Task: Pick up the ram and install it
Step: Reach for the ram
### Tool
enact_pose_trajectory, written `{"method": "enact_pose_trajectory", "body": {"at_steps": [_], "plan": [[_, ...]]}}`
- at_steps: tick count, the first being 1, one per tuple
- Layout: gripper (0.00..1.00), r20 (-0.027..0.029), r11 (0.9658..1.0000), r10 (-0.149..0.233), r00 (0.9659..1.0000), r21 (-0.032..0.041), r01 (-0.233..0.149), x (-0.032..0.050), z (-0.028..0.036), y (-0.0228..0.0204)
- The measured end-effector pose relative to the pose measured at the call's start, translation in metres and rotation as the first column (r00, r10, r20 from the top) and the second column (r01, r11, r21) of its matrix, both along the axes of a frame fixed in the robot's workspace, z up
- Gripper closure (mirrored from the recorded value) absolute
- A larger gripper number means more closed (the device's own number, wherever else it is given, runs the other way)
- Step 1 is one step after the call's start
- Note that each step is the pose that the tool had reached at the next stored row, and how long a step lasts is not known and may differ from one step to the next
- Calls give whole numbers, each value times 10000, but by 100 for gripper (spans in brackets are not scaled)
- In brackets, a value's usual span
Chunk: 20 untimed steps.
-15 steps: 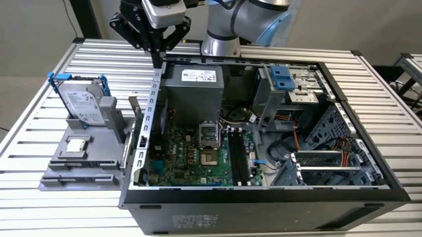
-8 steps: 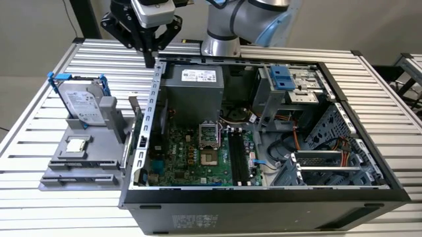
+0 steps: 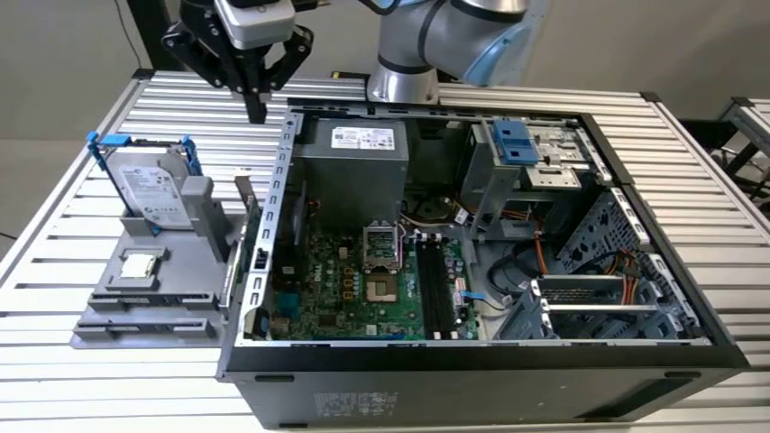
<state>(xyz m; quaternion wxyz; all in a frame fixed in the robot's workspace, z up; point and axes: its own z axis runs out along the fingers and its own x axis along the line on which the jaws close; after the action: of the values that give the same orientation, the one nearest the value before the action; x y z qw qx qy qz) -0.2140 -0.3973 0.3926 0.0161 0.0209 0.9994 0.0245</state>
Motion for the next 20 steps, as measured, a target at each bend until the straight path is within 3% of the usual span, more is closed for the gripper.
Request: {"method": "enact_pose_trajectory", "body": {"at_steps": [20], "plan": [[100, 0, 9999, 173, 9999, -1, -173, -370, 0, 53]]}}
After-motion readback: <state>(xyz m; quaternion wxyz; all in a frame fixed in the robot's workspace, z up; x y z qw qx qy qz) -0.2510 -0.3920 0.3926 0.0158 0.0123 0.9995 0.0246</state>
